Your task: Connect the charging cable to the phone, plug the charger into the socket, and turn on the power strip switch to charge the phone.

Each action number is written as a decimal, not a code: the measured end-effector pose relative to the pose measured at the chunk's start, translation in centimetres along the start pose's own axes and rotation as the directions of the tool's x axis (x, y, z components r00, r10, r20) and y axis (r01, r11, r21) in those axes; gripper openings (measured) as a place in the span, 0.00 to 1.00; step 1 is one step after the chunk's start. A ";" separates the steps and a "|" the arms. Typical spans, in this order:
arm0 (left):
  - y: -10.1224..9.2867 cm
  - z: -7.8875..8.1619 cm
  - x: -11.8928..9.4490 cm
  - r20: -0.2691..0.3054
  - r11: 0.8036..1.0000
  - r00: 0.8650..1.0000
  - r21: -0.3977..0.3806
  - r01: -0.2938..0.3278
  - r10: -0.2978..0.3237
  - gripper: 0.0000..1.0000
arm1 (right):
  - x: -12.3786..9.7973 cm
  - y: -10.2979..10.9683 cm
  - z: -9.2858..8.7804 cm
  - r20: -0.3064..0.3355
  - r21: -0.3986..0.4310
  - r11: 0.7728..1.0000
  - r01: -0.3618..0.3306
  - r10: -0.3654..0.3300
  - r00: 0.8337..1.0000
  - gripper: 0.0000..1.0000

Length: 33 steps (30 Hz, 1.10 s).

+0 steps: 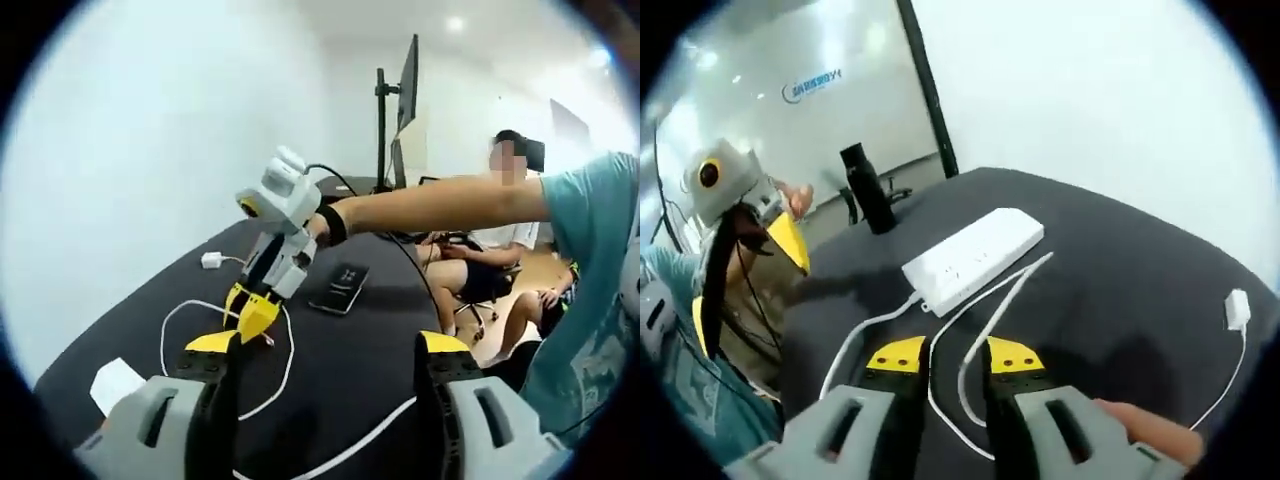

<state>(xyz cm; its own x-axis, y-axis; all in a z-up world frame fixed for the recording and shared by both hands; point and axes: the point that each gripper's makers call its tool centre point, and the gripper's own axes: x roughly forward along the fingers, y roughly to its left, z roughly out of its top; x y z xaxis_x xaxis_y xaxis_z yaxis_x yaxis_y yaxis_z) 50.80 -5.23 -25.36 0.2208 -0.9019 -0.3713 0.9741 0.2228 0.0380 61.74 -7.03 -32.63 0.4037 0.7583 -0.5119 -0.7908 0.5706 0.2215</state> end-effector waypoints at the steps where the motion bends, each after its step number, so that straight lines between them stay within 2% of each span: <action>1: 0.1 0.2 0.2 0.002 1.000 1.000 0.004 -0.001 0.001 0.64 | 0.2 -0.5 -0.3 0.001 -0.044 0.999 0.023 -0.023 1.000 0.06; 2: 0.3 0.5 0.4 -0.003 1.000 1.000 0.012 -0.001 0.001 0.62 | 0.4 -0.5 -0.7 -0.017 -0.041 0.999 0.018 -0.018 1.000 0.04; 3: 0.2 0.4 0.5 -0.018 1.000 1.000 0.023 -0.001 0.001 0.59 | 1.0 0.0 -1.0 -0.032 0.008 1.000 -0.014 0.014 0.999 0.03; 4: 0.3 0.1 0.5 -0.043 0.999 0.999 0.042 -0.007 0.009 0.56 | 1.4 0.1 -0.6 -0.014 0.017 0.999 -0.028 0.028 1.000 0.02; 5: 0.5 -0.2 0.7 -0.065 0.997 0.997 0.069 -0.028 0.032 0.54 | 2.0 0.2 -0.4 -0.023 0.020 0.999 -0.033 0.034 0.999 0.02; 6: 0.4 -0.3 0.8 -0.071 0.996 0.997 0.084 -0.031 0.037 0.52 | 2.4 0.2 -0.5 -0.046 0.016 0.999 -0.034 0.034 0.998 0.02; 9: -0.2 -1.2 1.2 -0.092 0.997 0.995 0.076 -0.020 0.027 0.51 | 3.5 0.2 -1.0 -0.179 0.051 0.998 -0.023 0.032 0.983 0.02; 11: -0.4 -2.1 1.7 -0.105 0.998 0.994 0.056 -0.011 0.017 0.52 | 3.8 0.0 -0.6 -0.219 0.031 1.000 0.002 0.005 0.976 0.02; 12: -0.4 -2.4 1.9 -0.103 0.999 0.994 0.052 -0.012 0.018 0.53 | 4.0 0.0 -0.5 -0.251 0.035 0.999 0.017 -0.008 0.968 0.02; 15: -0.2 -2.8 2.4 -0.074 0.999 0.997 0.036 -0.022 0.024 0.54 | 4.3 0.3 0.4 -0.270 0.030 0.999 0.024 -0.015 0.963 0.02; 19: 0.4 -3.6 2.8 -0.069 0.993 0.994 0.085 -0.084 0.090 0.42 | 4.5 0.1 1.1 -0.298 0.035 0.999 0.042 -0.030 0.954 0.02; 21: -0.3 -2.9 2.9 -0.006 0.999 0.999 0.019 -0.038 0.038 0.43 | 4.5 0.0 1.1 -0.305 0.043 0.998 0.054 -0.039 0.951 0.02; 22: 0.0 -3.1 2.7 -0.017 0.998 0.998 0.029 -0.052 0.053 0.42 | 4.5 0.0 1.0 -0.307 0.039 0.998 0.053 -0.038 0.951 0.02; 25: 1.1 -3.1 1.7 -0.002 0.991 0.995 0.088 -0.104 0.105 0.39 | 4.0 -0.1 0.3 -0.328 0.003 0.999 0.052 -0.048 0.943 0.02; 27: 2.1 -3.2 0.7 -0.011 0.989 0.995 0.108 -0.101 0.103 0.40 | 3.4 0.1 -0.5 -0.348 -0.023 0.999 0.042 -0.047 0.936 0.02; 29: 3.2 -2.9 -0.2 -0.041 0.983 0.998 0.176 -0.047 0.055 0.51 | 2.8 0.9 -1.1 -0.360 -0.083 0.997 0.007 -0.036 0.932 0.02; 30: 4.3 -2.7 -0.4 -0.047 0.973 0.997 0.225 -0.050 0.062 0.56 | 2.6 1.1 -1.3 -0.366 -0.120 0.993 0.003 -0.047 0.930 0.02; 31: 5.3 -2.5 -0.6 -0.052 0.968 0.997 0.246 -0.044 0.059 0.55 | 2.4 1.5 -1.4 -0.368 -0.157 0.988 -0.011 -0.048 0.929 0.02; 33: 6.7 -2.6 -1.0 -0.099 0.966 0.995 0.258 0.009 0.017 0.43 | 1.8 2.2 -1.9 -0.387 -0.227 0.973 -0.033 -0.059 0.920 0.02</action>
<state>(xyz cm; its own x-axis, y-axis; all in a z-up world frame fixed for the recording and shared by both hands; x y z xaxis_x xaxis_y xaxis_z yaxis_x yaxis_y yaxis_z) 57.03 -1.91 -27.14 0.2315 -0.8569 -0.4605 0.9555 0.1115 0.2730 59.83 -4.97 -34.62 0.2401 0.5422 -0.8052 -0.8875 0.4587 0.0442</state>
